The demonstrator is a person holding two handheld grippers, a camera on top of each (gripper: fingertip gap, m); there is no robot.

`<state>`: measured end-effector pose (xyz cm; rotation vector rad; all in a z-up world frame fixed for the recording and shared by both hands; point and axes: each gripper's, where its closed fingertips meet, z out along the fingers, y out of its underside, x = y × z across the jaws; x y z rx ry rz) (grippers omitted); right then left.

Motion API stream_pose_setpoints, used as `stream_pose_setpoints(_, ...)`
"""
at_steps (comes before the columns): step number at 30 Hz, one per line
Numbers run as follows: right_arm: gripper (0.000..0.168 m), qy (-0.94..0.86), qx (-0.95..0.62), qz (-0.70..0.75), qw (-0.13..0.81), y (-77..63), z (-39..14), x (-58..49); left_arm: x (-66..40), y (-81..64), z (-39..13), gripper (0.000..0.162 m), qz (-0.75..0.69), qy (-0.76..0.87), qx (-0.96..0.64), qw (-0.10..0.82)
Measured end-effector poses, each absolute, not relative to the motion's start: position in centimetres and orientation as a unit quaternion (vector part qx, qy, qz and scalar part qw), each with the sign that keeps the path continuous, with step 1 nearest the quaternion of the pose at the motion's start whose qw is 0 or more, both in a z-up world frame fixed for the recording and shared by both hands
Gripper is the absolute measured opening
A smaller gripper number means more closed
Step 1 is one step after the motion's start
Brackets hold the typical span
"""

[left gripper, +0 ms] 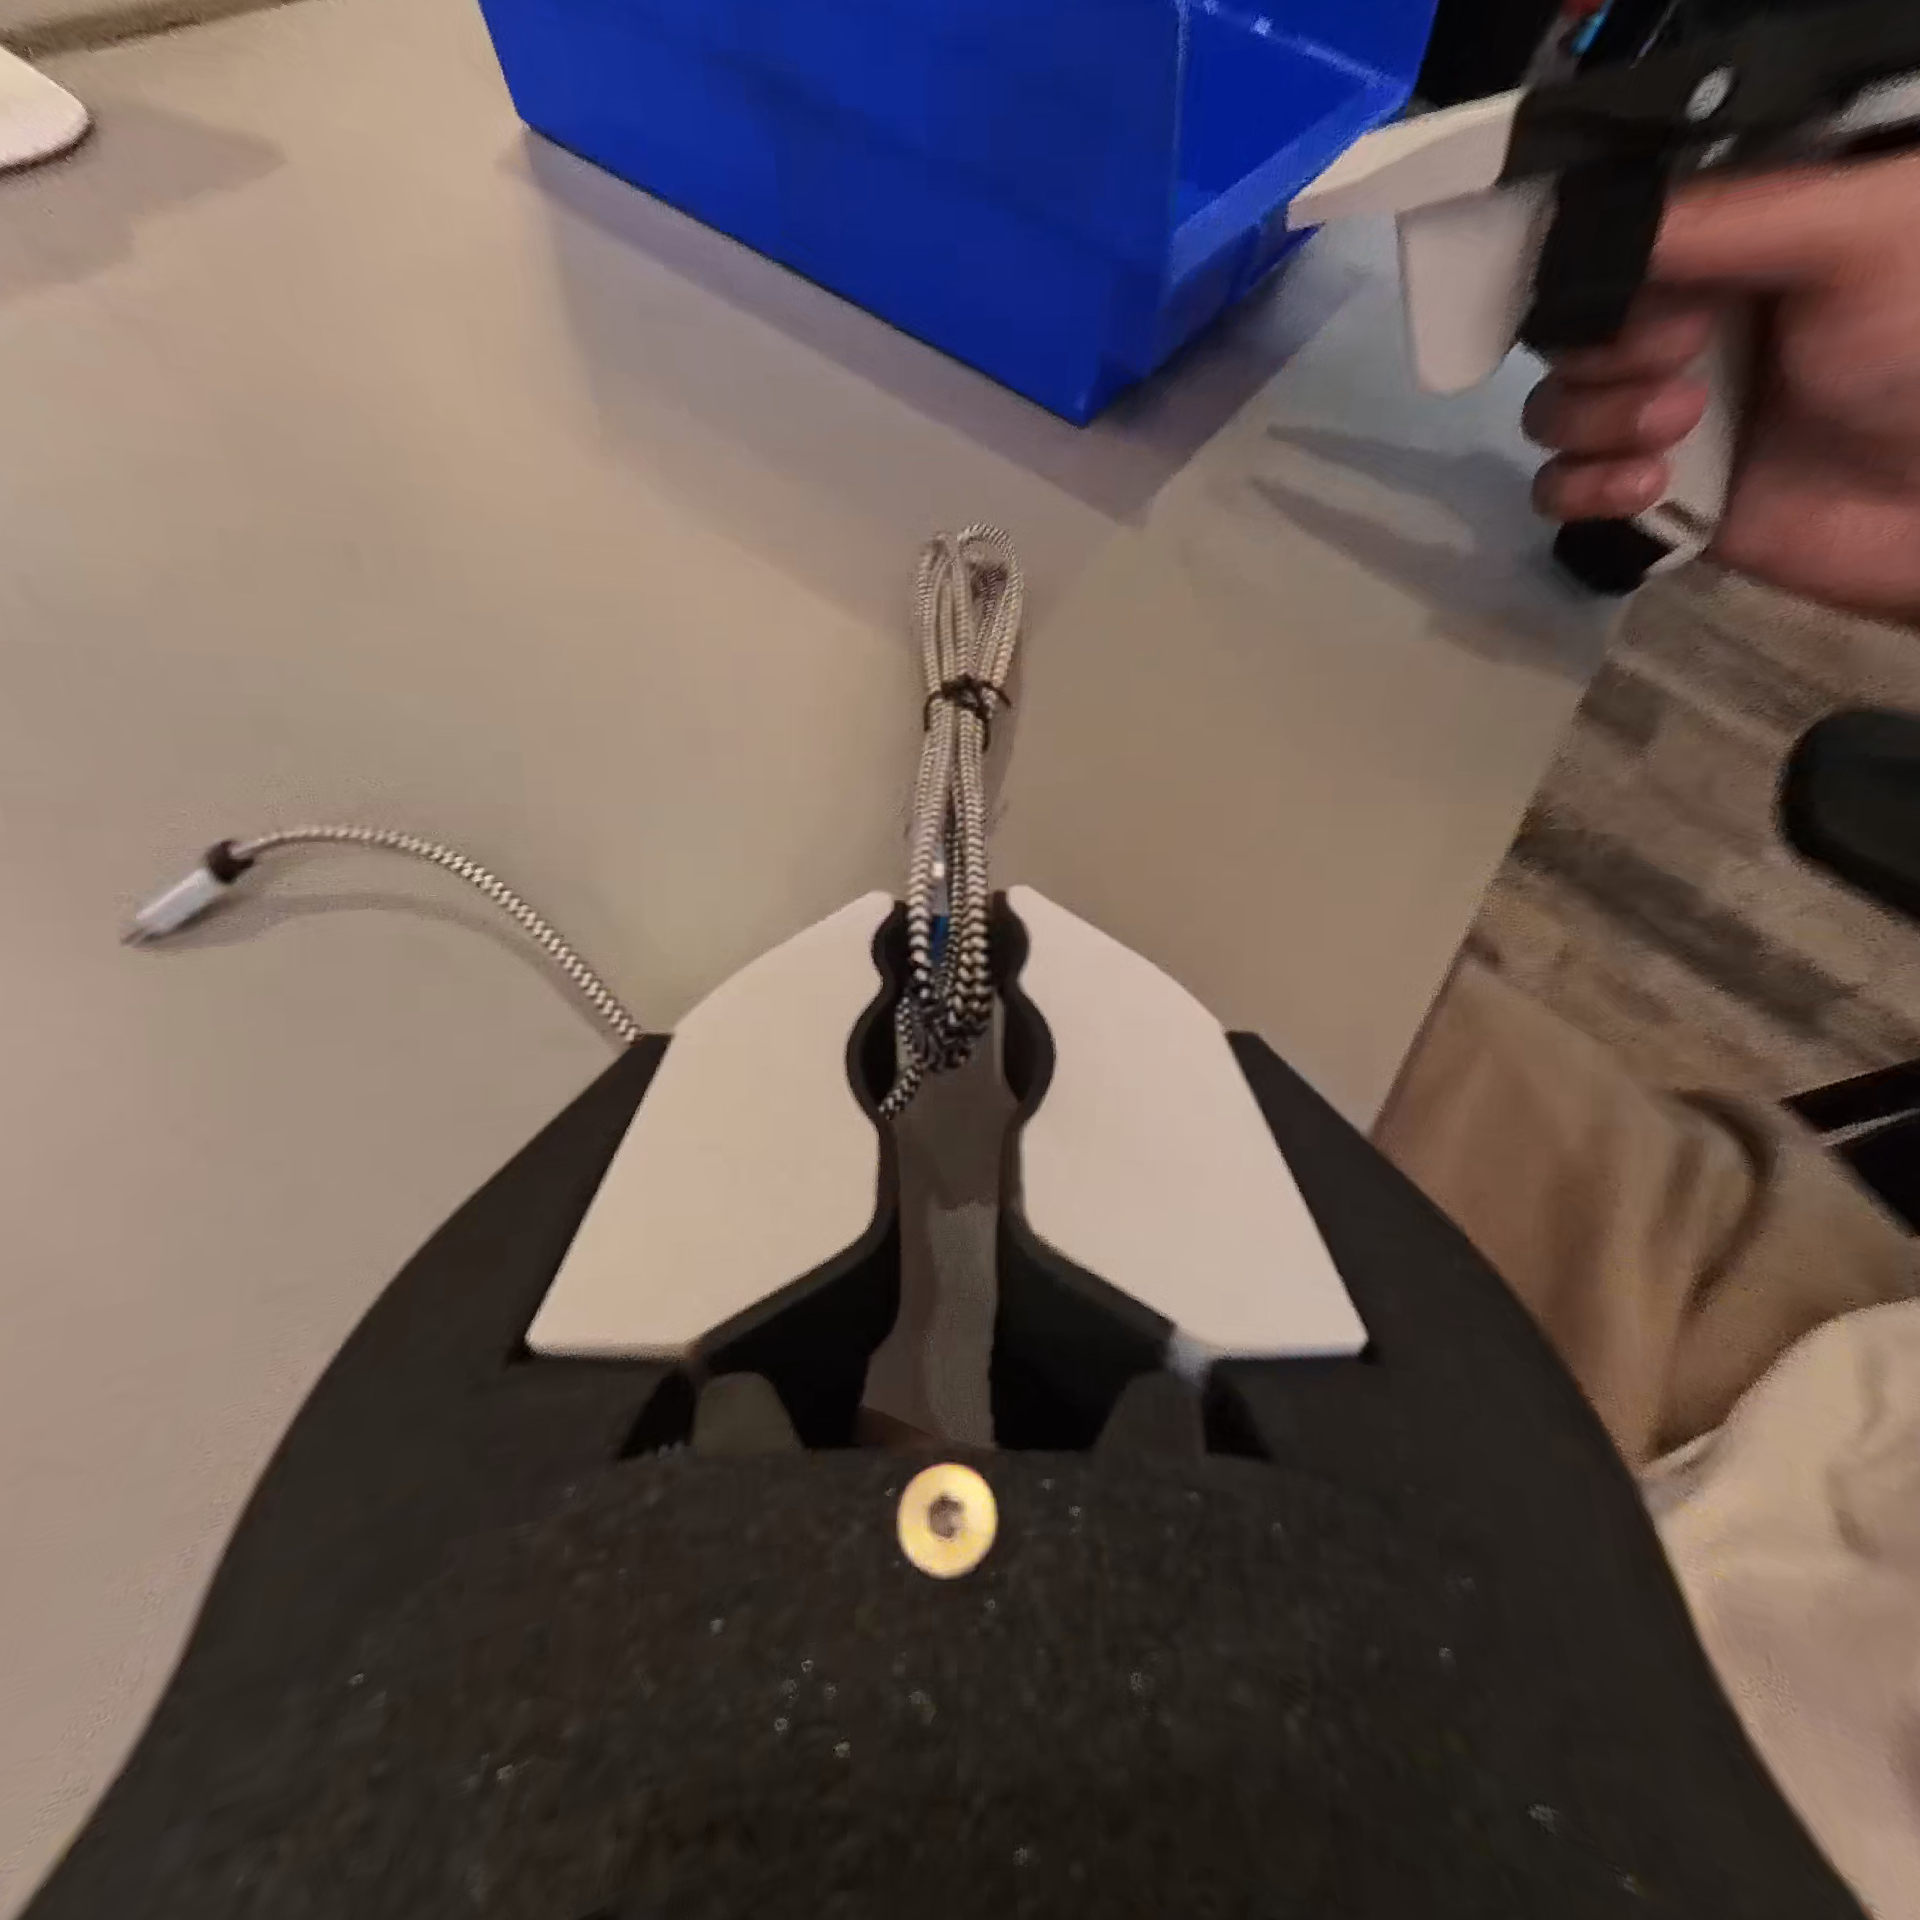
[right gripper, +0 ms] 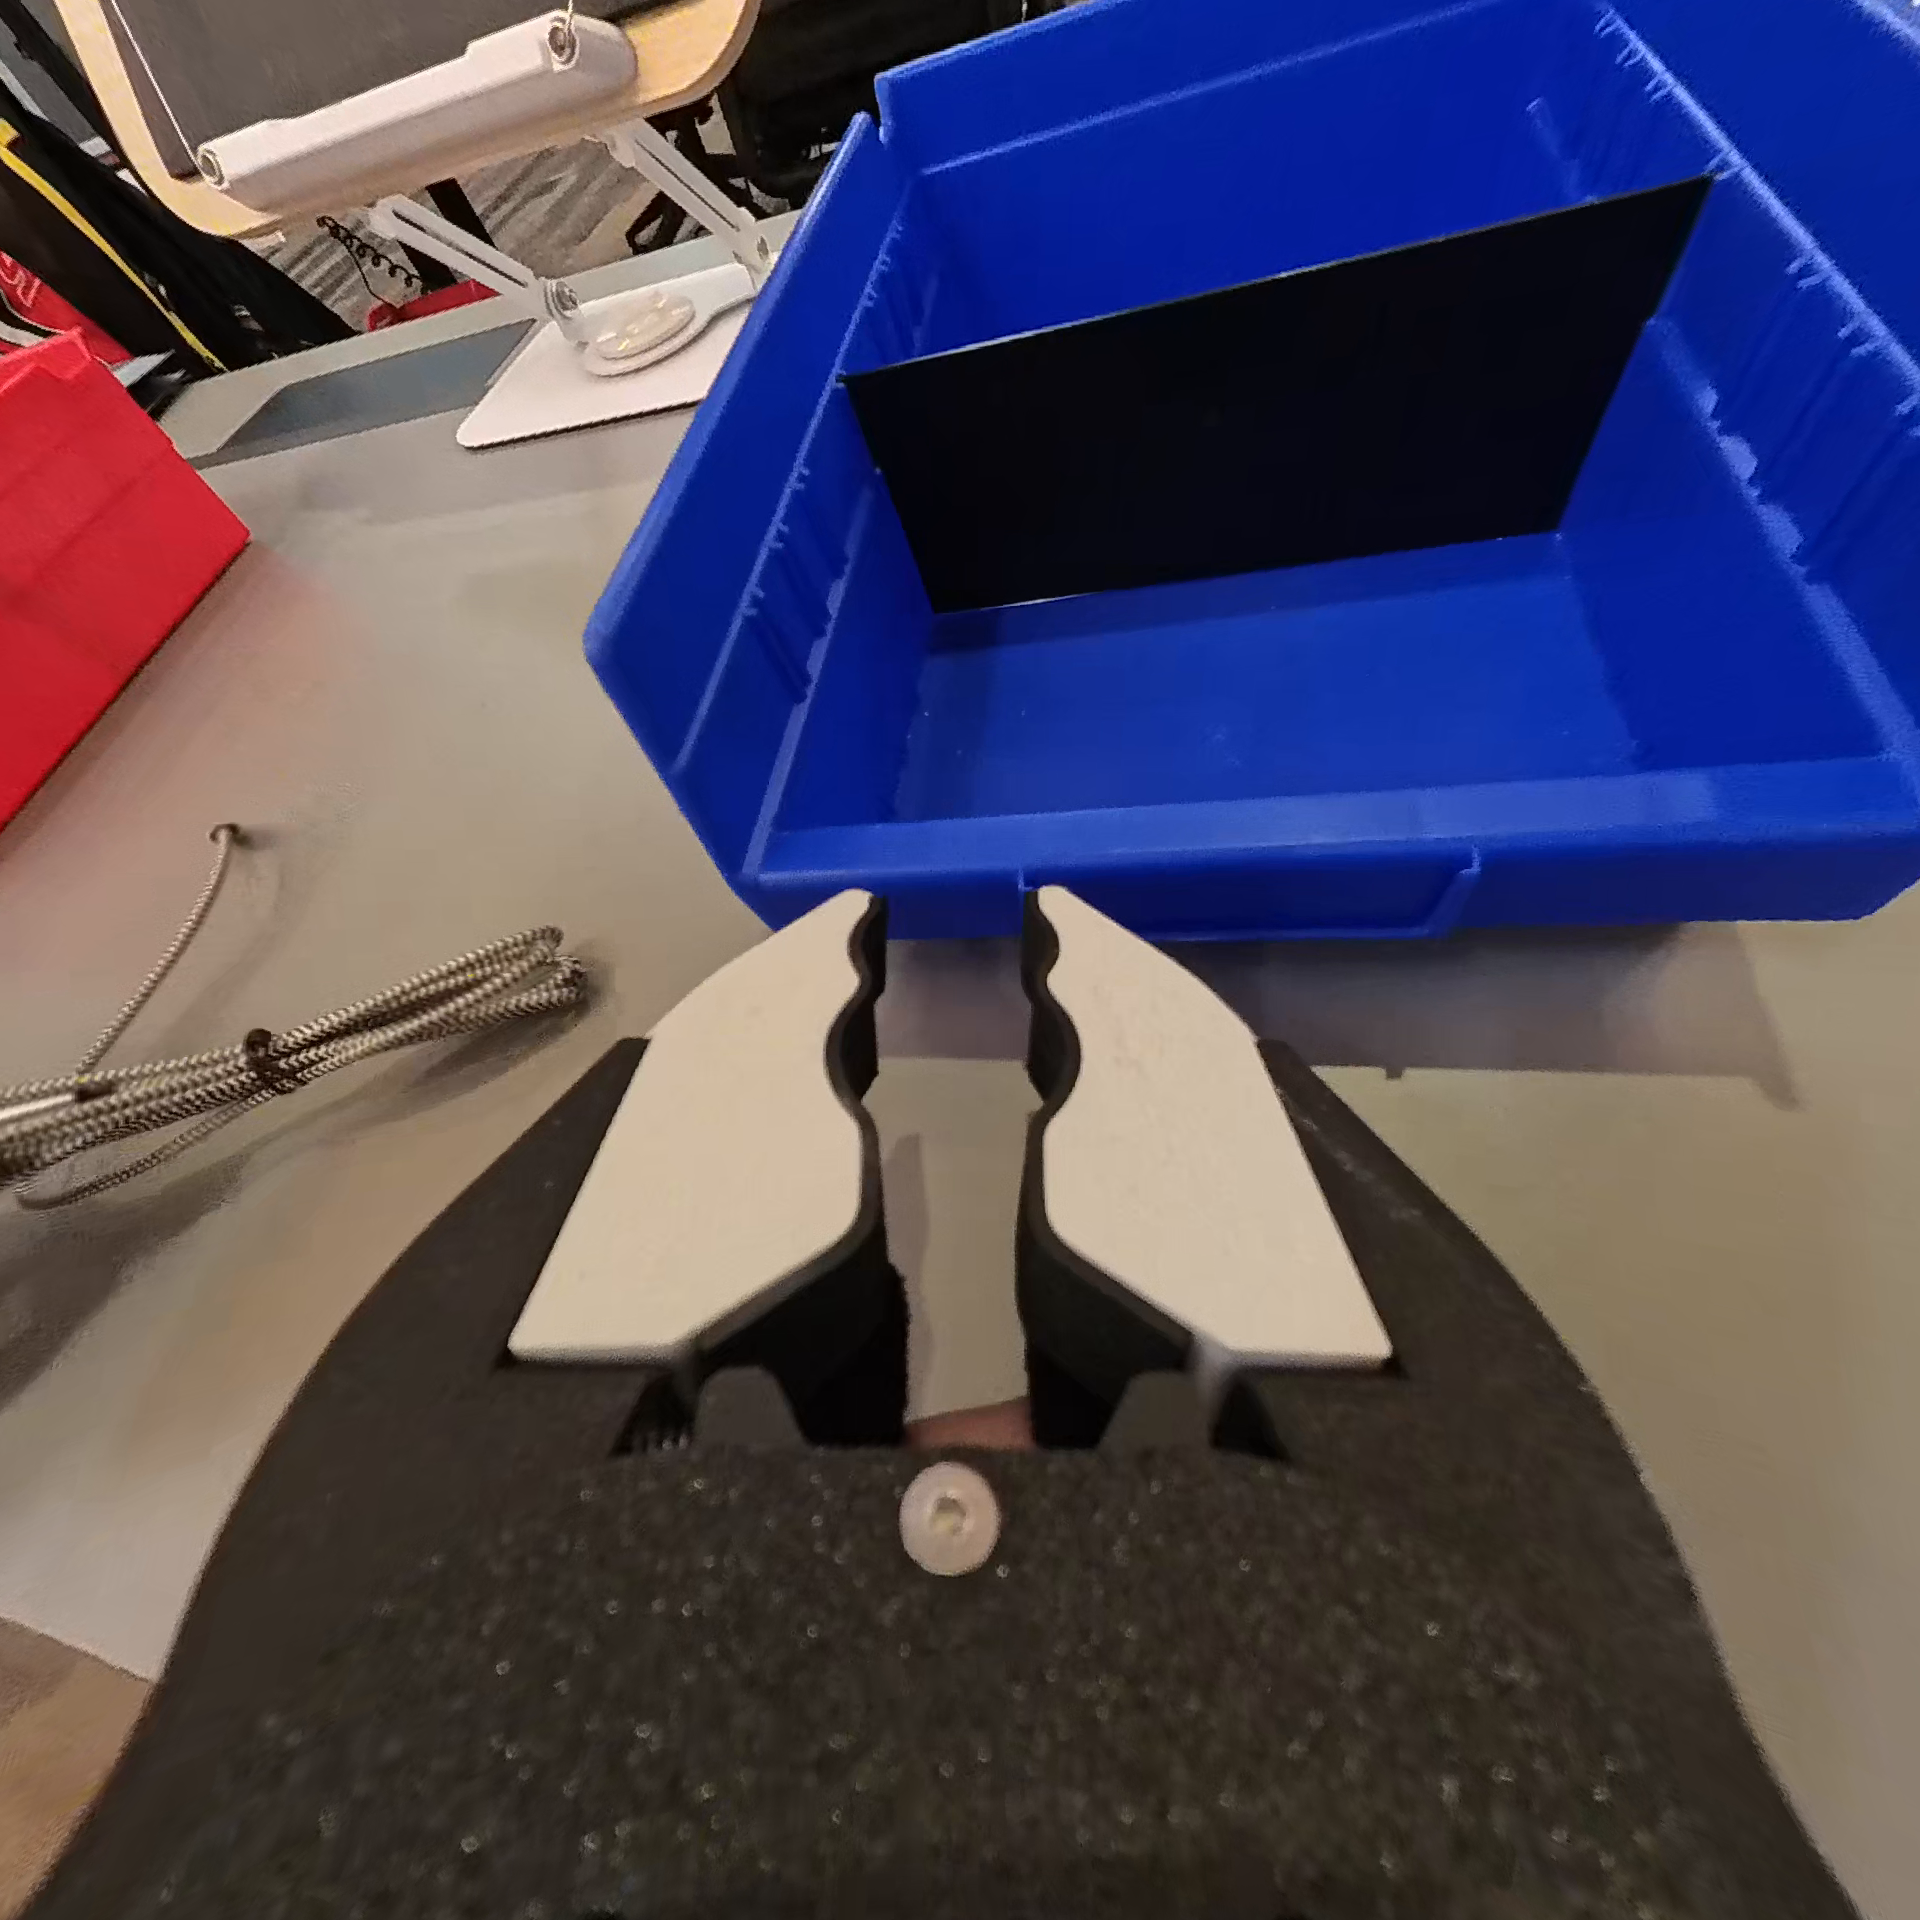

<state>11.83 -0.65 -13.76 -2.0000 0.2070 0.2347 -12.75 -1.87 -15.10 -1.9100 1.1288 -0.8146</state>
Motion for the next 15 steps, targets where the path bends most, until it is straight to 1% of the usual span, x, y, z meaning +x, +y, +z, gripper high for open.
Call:
stream_pose_setpoints(4,0.024,0.088,-0.838,0.101,0.529,-0.6,-13.8,11.9,-12.5,-3.1,-11.5,0.028,-0.419,0.397,-0.724,0.377)
stream_pose_setpoints(6,0.024,0.090,-0.838,0.103,0.529,-0.6,-13.9,11.9,-14.1,-2.2,-9.6,0.034,-0.435,0.374,-0.722,0.388)
stream_pose_setpoints(9,0.024,0.091,-0.838,0.102,0.528,-0.6,-14.0,12.0,-19.0,1.8,-6.9,0.036,-0.382,0.346,-0.738,0.435)
stream_pose_setpoints(13,0.024,0.095,-0.837,0.108,0.528,-0.5,-14.0,12.1,-27.7,9.6,-3.8,0.036,-0.256,0.336,-0.774,0.472)
stream_pose_setpoints(15,0.024,0.095,-0.837,0.111,0.527,-0.4,-14.1,12.0,-31.3,13.5,-3.1,0.037,-0.215,0.330,-0.802,0.448)
